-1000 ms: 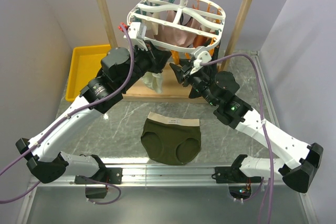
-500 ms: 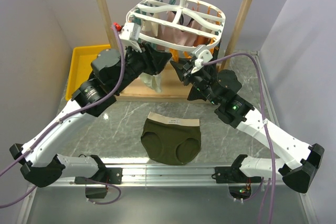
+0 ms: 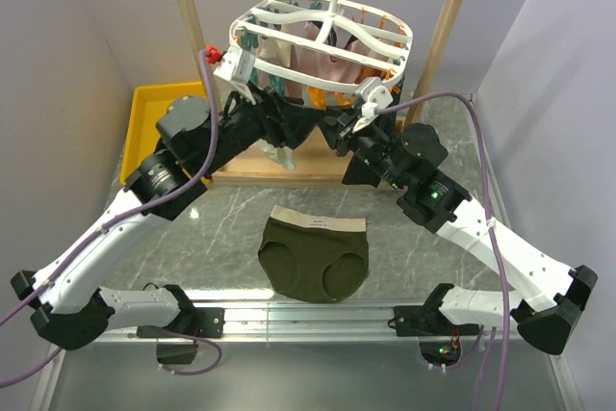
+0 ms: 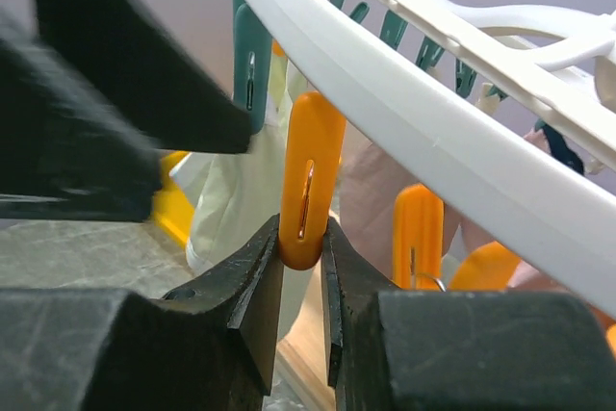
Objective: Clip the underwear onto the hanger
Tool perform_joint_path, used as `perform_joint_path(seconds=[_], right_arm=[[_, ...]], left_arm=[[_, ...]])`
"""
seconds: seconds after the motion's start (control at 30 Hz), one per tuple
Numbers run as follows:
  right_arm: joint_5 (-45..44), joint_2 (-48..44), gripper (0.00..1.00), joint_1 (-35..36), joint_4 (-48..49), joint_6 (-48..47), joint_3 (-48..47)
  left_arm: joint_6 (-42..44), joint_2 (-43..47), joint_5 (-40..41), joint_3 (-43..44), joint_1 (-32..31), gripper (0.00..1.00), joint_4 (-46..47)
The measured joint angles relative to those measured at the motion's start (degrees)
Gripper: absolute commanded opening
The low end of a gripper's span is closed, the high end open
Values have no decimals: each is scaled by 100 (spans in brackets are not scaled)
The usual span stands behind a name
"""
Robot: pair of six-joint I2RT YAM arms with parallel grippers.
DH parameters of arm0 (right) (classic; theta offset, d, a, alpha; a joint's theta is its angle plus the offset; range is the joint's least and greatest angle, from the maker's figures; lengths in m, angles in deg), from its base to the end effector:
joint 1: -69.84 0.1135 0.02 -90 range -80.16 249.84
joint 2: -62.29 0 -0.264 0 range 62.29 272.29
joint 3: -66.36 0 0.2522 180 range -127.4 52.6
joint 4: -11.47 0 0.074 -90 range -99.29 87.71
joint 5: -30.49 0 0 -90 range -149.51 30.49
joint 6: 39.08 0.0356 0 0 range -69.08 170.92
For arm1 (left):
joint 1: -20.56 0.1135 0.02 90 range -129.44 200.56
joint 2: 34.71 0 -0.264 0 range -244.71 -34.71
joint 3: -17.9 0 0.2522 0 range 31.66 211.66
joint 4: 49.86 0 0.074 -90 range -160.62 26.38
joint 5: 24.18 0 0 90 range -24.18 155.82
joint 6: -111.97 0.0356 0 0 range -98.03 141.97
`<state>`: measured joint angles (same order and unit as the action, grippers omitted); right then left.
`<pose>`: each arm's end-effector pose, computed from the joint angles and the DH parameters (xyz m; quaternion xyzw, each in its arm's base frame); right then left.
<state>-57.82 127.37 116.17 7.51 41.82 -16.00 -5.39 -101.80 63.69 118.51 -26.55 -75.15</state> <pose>0.1762 0.1861 0.4531 -0.2987 0.5437 0.2590 0.7403 0.1596 -0.1738 0.5116 0.1261 0.6423 -0.4671 0.5945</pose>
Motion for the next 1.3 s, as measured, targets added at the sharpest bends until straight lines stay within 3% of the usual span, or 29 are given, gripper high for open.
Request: perform_joint_path(seconds=[0.57,0.77,1.0,1.13,1.2,1.27,1.3], right_arm=[[210,-7,0,-35,-175,380,-4],[258,-22,0,-35,-175,444,-4],[297,-46,0,-35,-192,481,-4],[291,-59,7,-37,-216,481,-2],[284,-74,26,-37,-223,479,7],[267,-101,43,-37,-223,483,39],[271,-120,46,-35,-249,494,52]], left_arm=[[-634,-723,605,673,74,63,-509],[-680,-726,603,673,74,51,-487],[-678,-730,562,673,74,20,-393],[-673,-730,518,673,74,7,-337],[-671,-730,503,673,74,0,-330],[-678,-730,481,673,72,0,-330],[-673,-732,483,673,72,0,-332]])
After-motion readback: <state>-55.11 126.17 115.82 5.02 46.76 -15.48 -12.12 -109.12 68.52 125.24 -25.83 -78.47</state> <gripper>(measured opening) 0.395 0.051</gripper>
